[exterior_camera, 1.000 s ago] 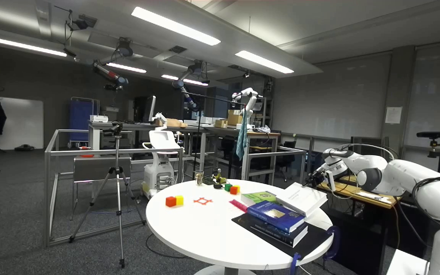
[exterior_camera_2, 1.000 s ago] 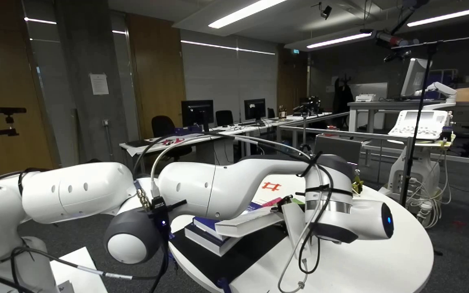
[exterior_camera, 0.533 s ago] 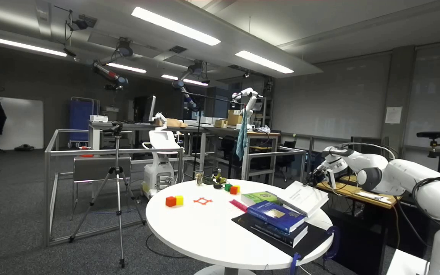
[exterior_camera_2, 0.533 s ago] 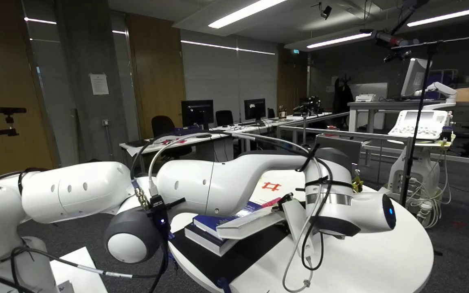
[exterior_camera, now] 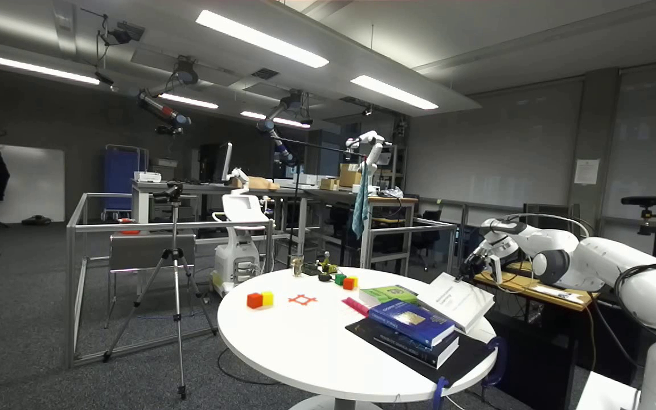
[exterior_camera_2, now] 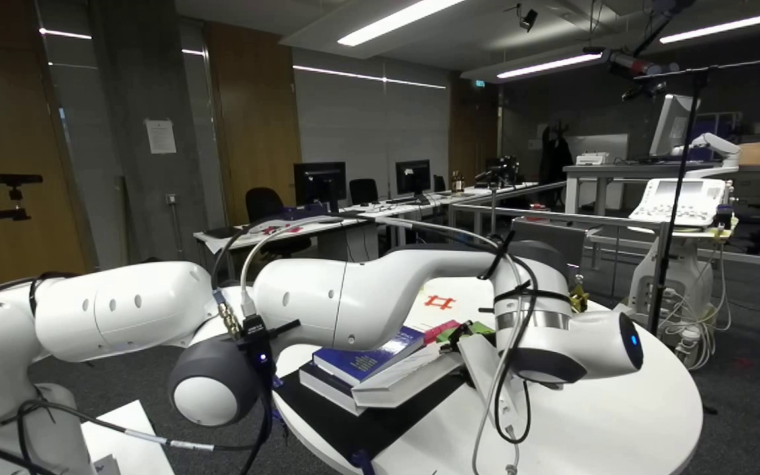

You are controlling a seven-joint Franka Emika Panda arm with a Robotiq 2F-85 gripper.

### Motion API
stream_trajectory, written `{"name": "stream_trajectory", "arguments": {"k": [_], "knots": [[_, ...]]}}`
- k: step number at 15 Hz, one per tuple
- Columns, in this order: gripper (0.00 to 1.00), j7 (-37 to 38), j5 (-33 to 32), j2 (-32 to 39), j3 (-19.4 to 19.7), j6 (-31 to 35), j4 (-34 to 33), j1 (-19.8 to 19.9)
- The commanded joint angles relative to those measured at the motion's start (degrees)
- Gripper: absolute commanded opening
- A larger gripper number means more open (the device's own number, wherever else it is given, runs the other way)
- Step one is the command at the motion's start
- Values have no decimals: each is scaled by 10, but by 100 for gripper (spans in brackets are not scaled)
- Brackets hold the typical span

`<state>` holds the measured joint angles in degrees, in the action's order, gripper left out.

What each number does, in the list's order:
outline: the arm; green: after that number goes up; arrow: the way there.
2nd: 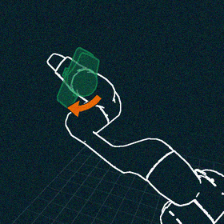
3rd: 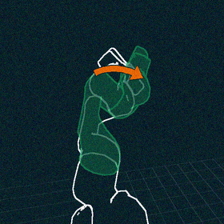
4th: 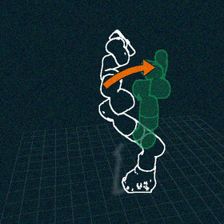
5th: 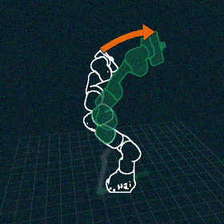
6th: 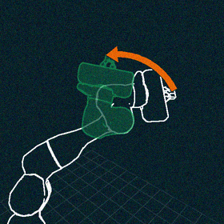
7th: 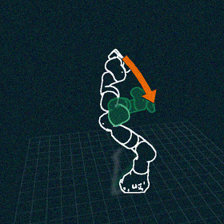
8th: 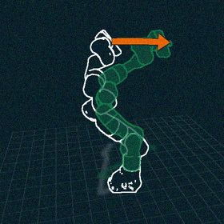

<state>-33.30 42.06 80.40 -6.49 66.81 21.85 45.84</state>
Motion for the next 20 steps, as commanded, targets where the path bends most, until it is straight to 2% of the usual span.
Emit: {"name": "stream_trajectory", "arguments": {"k": [1,7,8,9,11,12,13,15,16,17,19,20], "knots": [[16,-15,-5,-38,-7,-17,29,5],[16,-36,-12,-27,-13,-7,36,-4],[16,-11,-31,22,-42,-31,-46,-4],[16,-40,-17,-23,-18,-6,37,-9],[16,-43,-21,-18,-22,-4,38,-13],[16,-19,-39,31,-48,-29,-44,-14],[16,-48,-28,-15,-25,-3,39,-18],[16,-50,-31,-11,-27,-2,40,-20],[16,-26,-50,39,-53,-30,-42,-21],[16,-52,-38,-7,-31,-2,40,-23],[16,-54,-40,-3,-34,0,40,-26],[16,-27,-55,47,-58,-28,-43,-28]]}}
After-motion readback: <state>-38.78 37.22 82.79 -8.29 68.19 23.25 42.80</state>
